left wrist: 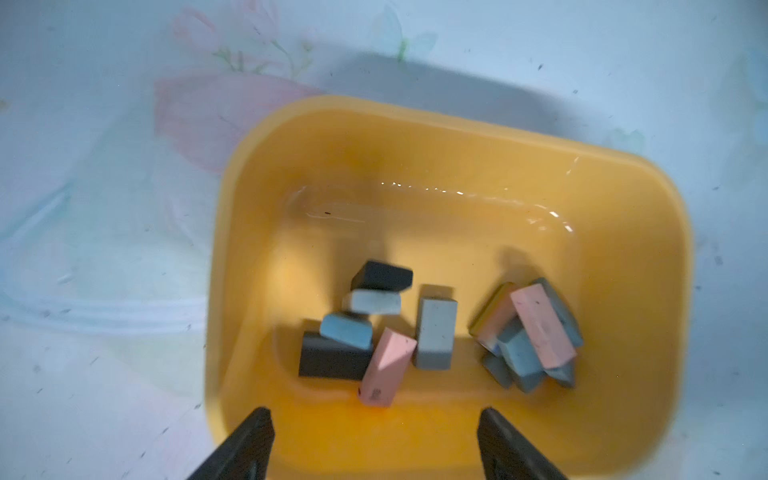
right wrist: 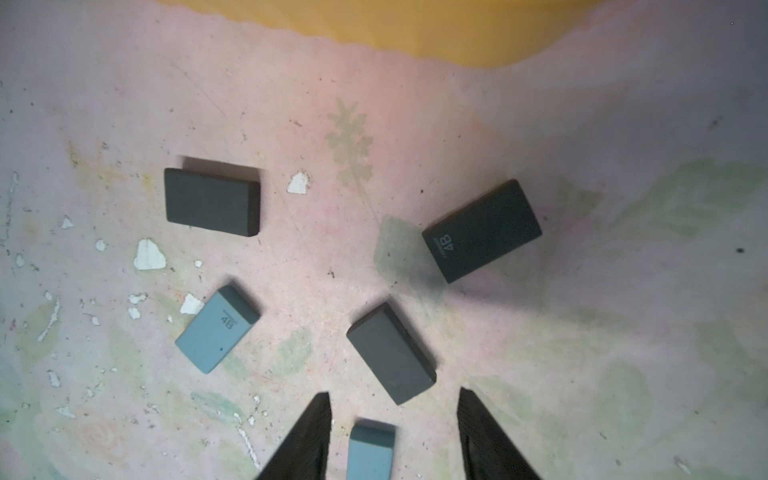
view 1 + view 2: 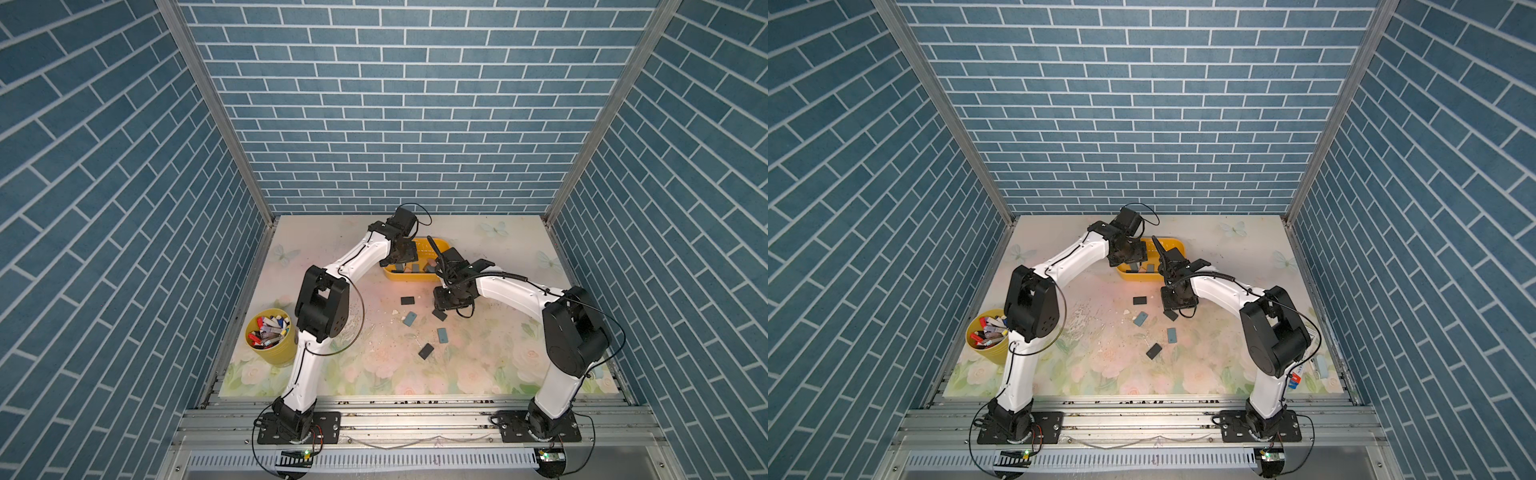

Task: Put the eraser in the storage box
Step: Place the eraser in the storage box, then pick up the eraser from the center of the board.

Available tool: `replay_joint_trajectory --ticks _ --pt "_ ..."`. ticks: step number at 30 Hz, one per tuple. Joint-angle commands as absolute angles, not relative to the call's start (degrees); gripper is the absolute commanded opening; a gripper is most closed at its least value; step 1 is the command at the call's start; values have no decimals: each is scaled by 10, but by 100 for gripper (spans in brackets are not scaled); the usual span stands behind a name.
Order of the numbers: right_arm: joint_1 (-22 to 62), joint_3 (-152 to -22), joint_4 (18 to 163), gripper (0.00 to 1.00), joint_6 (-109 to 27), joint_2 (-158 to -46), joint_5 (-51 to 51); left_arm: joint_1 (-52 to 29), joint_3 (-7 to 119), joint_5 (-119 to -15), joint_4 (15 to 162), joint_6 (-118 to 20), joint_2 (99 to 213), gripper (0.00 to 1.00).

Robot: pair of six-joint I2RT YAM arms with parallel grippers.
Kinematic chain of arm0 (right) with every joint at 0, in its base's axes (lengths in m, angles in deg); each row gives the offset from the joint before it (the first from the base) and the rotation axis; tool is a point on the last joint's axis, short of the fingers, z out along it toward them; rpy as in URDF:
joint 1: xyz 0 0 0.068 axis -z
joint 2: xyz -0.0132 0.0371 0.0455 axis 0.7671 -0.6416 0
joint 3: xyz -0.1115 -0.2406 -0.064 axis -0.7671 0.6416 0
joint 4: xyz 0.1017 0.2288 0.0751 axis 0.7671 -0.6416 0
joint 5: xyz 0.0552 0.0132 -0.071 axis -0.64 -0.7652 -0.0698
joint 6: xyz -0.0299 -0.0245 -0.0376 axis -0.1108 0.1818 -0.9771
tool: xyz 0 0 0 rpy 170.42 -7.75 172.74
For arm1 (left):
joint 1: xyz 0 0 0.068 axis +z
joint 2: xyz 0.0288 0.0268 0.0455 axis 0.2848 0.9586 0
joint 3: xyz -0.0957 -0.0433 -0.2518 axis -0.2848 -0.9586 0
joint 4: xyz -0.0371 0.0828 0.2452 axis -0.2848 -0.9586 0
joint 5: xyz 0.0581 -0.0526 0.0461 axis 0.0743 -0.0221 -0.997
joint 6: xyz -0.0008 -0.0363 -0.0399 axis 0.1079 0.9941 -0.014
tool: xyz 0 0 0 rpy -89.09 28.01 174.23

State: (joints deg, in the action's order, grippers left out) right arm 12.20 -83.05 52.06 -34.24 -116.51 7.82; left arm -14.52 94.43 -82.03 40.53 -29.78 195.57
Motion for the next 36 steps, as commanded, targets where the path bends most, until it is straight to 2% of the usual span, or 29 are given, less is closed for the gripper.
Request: replay_joint_trajectory --ticks 1,5,10,19,25,36 --pt "117 -824 517 51 -335 -1175 69 -150 885 -852 409 -294 1879 88" --pt "107 -796 538 50 -327 -1168 51 -154 779 -887 428 -280 1794 92" --pt "95 -796 529 51 -333 -1174 110 -156 622 -901 473 -250 1678 95" --pt "94 -798 531 50 -357 -1188 149 -160 436 -935 497 -227 1520 99" --pt "95 -818 524 49 -380 -1204 145 -160 370 -941 509 -227 1482 99" --pt "95 -823 520 46 -393 -1223 111 -159 295 -944 546 -235 1477 99"
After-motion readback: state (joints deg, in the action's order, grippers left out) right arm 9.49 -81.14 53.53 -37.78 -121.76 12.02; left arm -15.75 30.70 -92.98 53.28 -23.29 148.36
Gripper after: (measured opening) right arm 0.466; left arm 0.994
